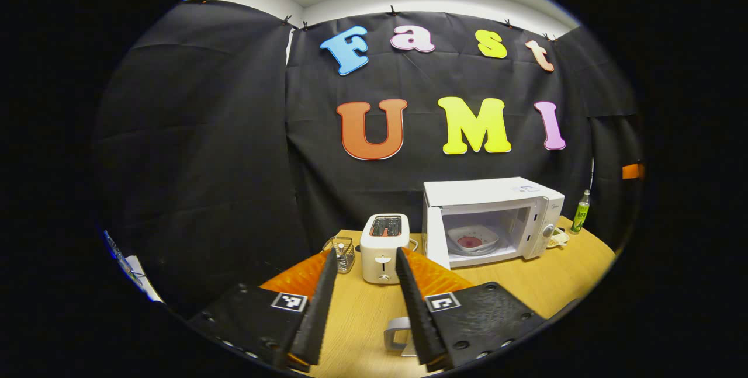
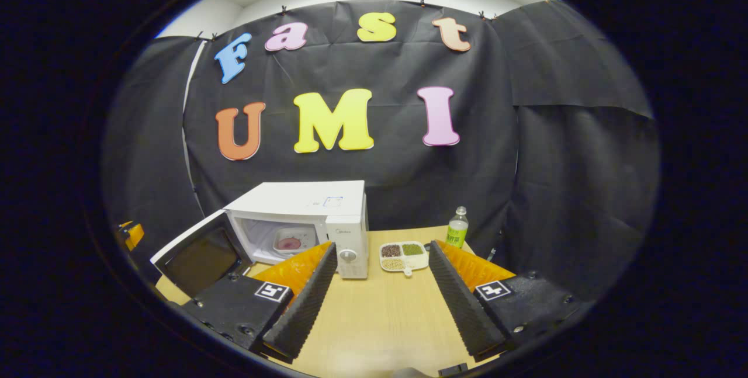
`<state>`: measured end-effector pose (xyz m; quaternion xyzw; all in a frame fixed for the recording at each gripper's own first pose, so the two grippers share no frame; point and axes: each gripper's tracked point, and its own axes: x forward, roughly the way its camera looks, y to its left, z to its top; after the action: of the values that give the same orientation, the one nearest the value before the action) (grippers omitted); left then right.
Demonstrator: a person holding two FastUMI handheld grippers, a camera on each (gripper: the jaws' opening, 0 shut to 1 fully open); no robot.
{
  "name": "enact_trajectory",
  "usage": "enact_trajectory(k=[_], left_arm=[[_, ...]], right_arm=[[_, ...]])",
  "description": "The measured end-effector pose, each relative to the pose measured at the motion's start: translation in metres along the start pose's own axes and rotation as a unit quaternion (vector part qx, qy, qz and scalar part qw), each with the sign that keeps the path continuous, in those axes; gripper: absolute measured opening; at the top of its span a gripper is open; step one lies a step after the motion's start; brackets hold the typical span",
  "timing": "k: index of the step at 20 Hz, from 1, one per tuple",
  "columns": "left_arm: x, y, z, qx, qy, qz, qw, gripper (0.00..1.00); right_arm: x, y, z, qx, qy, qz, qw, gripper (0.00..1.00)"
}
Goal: Open the microwave oven with the left hand, put the food in, and close the microwave oven.
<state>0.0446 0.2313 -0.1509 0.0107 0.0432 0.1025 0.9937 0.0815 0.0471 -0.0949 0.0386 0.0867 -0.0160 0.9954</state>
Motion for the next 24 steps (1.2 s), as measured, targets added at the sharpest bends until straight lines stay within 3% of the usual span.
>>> enact_trajectory(k=[1,2,3,4,5,6,7,8,18,19,20,24], left_arm=[[-0.002,0.003,-0.007,-0.005,0.004,0.002,1.0,0.27],[-0.004,0.004,-0.015,-0.005,0.008,0.009,1.0,0.37],[-0.005,0.012,-0.022,-0.001,0.011,0.016,1.0,0.05],[0.0,0.016,-0.029,-0.001,0.014,0.017,1.0,0.07],[0.0,0.025,-0.039,0.001,0.022,0.034,0.999,0.01],[0.004,0.029,-0.049,0.005,0.035,0.039,0.999,0.0],[0.005,0.03,-0.058,0.008,0.042,0.034,0.999,0.0],[0.011,0.027,-0.07,0.008,0.056,0.024,0.998,0.0],[0.023,-0.001,-0.108,0.046,0.081,-0.017,0.996,0.0],[0.021,-0.005,-0.109,0.037,0.083,-0.023,0.996,0.0],[0.019,-0.009,-0.11,0.03,0.084,-0.026,0.996,0.0],[0.014,-0.034,-0.108,0.016,0.078,-0.049,0.996,0.0]], right_arm=[[-0.002,0.002,-0.002,0.003,0.005,0.005,1.0,0.91],[-0.003,0.002,-0.003,0.004,0.009,0.007,1.0,0.92],[-0.005,0.001,-0.005,0.005,0.011,0.007,1.0,1.0],[-0.006,0.003,-0.008,0.005,0.016,0.013,1.0,0.92],[-0.009,0.007,-0.011,0.006,0.026,0.021,0.999,1.0],[-0.01,0.01,-0.015,0.009,0.033,0.029,0.999,1.0],[-0.01,0.009,-0.016,0.01,0.035,0.028,0.999,0.92],[-0.012,0.008,-0.014,0.011,0.035,0.026,0.999,1.0],[-0.018,0.014,0.016,-0.005,0.019,0.026,0.999,1.0],[-0.02,0.015,0.017,-0.005,0.019,0.028,0.999,0.92],[-0.022,0.018,0.021,-0.003,0.017,0.029,0.999,1.0],[-0.035,0.023,0.029,0.0,0.006,0.036,0.999,1.0]])
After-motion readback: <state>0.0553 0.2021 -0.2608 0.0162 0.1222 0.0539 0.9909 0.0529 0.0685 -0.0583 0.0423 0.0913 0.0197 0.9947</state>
